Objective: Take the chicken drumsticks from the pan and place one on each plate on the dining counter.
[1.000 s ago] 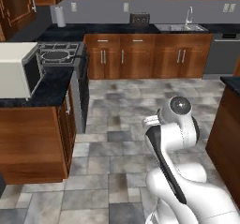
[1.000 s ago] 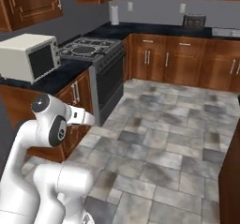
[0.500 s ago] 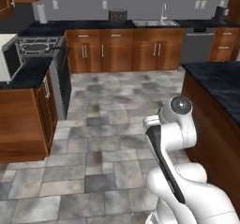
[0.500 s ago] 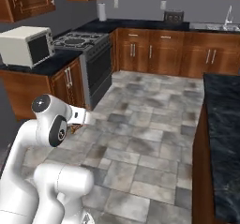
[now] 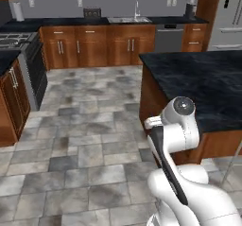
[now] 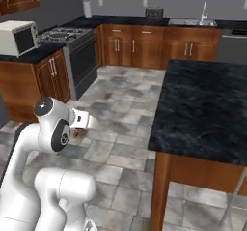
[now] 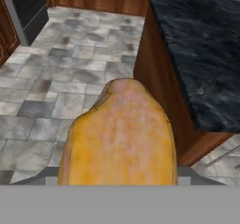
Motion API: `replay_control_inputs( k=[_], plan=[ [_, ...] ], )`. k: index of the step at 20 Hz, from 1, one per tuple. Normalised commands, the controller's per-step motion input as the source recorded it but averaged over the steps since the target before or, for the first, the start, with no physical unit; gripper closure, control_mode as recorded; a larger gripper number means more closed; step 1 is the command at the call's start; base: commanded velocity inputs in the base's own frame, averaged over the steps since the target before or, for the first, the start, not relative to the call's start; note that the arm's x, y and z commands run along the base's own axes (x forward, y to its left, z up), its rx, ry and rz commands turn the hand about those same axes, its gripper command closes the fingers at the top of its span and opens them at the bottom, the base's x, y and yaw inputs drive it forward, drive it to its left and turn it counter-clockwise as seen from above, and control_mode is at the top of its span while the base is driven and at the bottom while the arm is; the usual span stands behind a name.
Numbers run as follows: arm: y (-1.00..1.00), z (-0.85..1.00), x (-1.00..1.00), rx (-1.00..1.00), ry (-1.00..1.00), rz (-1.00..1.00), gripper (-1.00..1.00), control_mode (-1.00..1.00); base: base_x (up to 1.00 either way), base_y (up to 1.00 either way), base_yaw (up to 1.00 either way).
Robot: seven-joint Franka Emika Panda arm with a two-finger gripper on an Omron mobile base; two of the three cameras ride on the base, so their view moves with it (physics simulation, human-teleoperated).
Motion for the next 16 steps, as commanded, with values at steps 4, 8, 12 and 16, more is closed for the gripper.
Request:
replay_control_inputs(
  k=[4,8,12,16],
  plan=[
    [0.0,0.0,0.0,0.0,0.0,0.0,1.0,1.0,-1.0,-0.86,-0.13],
    [0.0,0.0,0.0,0.0,0.0,0.0,1.0,1.0,-0.85,-0.99,-0.15],
    [0.0,0.0,0.0,0.0,0.0,0.0,1.0,1.0,-0.29,-1.0,-0.1],
    [0.0,0.0,0.0,0.0,0.0,0.0,1.0,1.0,-0.02,-1.0,-0.08]
  ],
)
